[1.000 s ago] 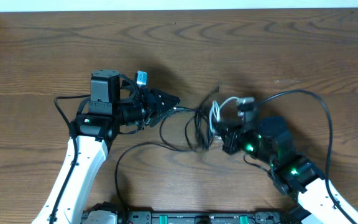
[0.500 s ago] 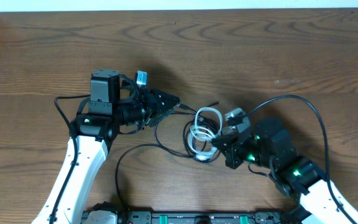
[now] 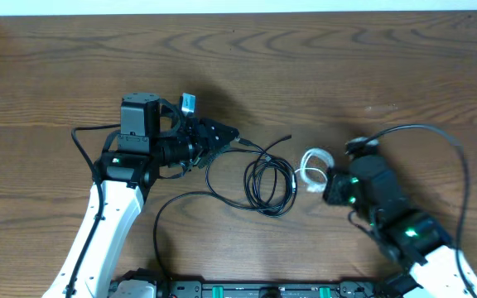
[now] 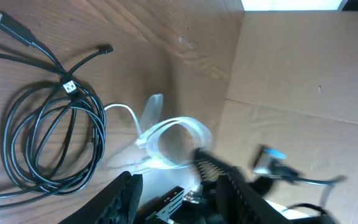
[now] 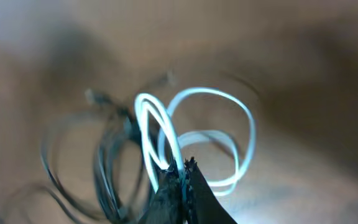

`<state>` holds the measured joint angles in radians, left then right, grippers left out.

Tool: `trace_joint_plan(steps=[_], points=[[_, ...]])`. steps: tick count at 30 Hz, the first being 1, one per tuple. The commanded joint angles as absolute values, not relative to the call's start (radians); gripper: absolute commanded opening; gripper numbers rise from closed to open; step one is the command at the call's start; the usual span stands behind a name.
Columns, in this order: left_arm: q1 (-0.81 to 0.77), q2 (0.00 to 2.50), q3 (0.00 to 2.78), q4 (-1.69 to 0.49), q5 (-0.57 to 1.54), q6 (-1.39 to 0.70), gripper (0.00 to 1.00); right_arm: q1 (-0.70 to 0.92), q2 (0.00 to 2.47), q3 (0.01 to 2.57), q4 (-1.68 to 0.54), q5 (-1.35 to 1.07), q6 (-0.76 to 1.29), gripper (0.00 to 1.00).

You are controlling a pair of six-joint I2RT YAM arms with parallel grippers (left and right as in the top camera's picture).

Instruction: Untangle cables

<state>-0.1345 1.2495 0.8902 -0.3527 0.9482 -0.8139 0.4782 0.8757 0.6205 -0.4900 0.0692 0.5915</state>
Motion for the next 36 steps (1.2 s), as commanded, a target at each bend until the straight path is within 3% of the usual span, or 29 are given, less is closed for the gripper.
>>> trace_joint_plan(steps=[1, 11, 19, 27, 31, 33, 36], points=[[-0.134, 1.255, 0.888, -0.357, 0.928, -0.756, 0.45, 0.377, 0.813, 0.752, -0.49, 0.184, 0.506, 0.01], [-0.134, 1.255, 0.888, -0.357, 0.92, -0.707, 0.45, -0.012, 0.874, 0.962, -0.506, 0.496, 0.268, 0.01], [-0.134, 1.255, 0.888, -0.361, 0.884, -0.707, 0.45, -0.422, 1.094, 0.994, -0.156, 0.514, 0.141, 0.01], [-0.134, 1.255, 0.888, -0.362, 0.869, -0.707, 0.46, -0.654, 1.452, 0.994, 0.121, 0.517, -0.2, 0.01], [-0.134, 1.255, 0.888, -0.361, 0.829, -0.707, 0.46, -0.726, 1.567, 1.011, 0.158, 0.457, -0.169, 0.01], [-0.134, 1.255, 0.888, -0.361, 0.804, -0.707, 0.54, -0.758, 1.622, 1.037, 0.191, 0.352, -0.169, 0.01], [-0.134, 1.255, 0.888, -0.361, 0.766, -0.707, 0.56, -0.78, 1.673, 1.102, 0.211, 0.285, -0.169, 0.01]])
